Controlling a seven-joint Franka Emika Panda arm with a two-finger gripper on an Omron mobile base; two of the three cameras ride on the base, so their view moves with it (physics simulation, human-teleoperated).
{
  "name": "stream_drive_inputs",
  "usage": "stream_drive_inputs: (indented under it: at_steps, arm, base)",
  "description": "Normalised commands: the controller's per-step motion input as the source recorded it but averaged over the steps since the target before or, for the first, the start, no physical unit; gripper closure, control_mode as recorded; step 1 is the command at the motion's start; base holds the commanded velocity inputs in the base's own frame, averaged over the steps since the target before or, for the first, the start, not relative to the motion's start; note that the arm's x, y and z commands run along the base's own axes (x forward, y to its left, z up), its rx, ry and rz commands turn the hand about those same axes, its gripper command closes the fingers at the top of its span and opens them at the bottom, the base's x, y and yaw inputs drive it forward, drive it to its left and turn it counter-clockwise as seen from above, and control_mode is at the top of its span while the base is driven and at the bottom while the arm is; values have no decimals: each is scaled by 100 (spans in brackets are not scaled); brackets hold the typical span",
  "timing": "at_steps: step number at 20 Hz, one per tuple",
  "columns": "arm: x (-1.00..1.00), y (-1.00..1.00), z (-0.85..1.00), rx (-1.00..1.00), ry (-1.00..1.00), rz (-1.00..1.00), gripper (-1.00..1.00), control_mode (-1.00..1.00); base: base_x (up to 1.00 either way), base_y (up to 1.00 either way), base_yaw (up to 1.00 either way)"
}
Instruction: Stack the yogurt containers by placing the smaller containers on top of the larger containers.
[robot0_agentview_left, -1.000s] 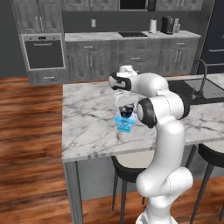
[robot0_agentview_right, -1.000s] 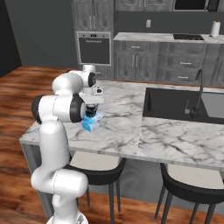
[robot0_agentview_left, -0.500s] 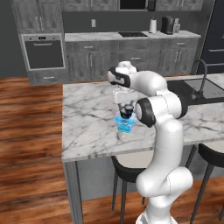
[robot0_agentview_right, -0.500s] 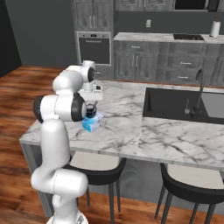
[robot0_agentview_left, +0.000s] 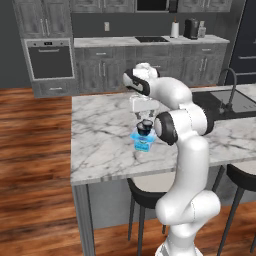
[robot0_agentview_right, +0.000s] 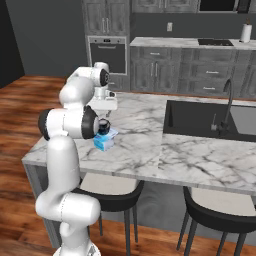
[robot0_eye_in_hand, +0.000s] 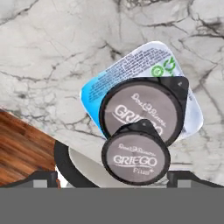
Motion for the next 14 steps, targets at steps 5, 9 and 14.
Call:
stream_drive_inputs:
  at_steps: [5, 9, 14]
  arm:
    - [-87, -21, 35, 2, -13, -1, -100, -100]
    - [-100, -50, 23, 10, -29, -3, -100, -100]
    - [-100, -60, 28, 14, -33, -5, -100, -100]
  base:
    - [0, 0, 0]
    - [0, 0, 0]
    - [0, 0, 0]
